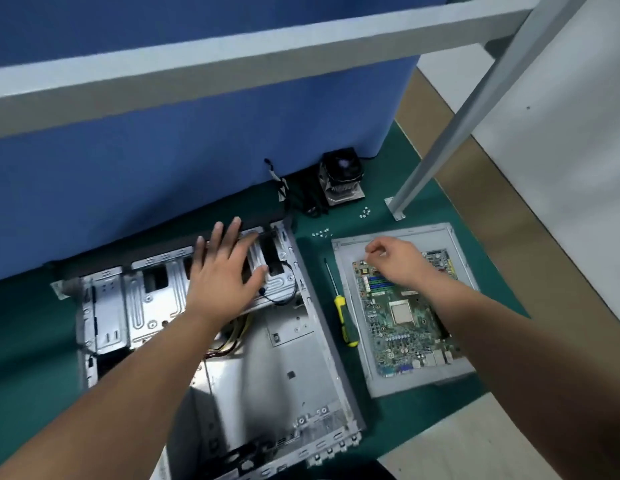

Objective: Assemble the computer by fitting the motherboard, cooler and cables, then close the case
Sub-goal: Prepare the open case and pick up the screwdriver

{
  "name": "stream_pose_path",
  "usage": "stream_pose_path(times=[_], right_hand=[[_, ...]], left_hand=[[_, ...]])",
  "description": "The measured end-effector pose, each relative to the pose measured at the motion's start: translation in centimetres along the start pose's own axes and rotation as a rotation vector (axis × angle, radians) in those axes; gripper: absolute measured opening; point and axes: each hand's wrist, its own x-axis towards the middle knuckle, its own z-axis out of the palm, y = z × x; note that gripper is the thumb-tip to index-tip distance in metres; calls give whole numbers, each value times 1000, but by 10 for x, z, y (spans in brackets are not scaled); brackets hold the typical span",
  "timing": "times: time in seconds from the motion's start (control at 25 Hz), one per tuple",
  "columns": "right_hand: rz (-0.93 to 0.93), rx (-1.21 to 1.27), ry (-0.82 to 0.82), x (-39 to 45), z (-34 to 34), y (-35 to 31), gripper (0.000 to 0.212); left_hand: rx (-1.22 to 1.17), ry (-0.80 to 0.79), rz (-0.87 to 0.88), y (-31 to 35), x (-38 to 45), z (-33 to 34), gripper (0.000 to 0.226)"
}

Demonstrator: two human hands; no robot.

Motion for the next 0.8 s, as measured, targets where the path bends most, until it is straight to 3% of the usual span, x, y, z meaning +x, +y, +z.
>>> stream_pose_path(times=[0.12, 0.36, 0.52, 0.8], right_hand=[[105, 20, 21, 57, -9, 23, 28], [116, -76, 137, 140, 10, 31, 28], [76, -193, 226, 157, 21, 35, 27], [72, -316, 226, 165, 24, 35, 21]], left_hand=[[5, 57, -18, -2, -2, 9, 66], [52, 72, -37, 0, 0, 13, 67], [53, 86, -32, 1, 1, 11, 66], [70, 103, -20, 1, 0, 12, 65]])
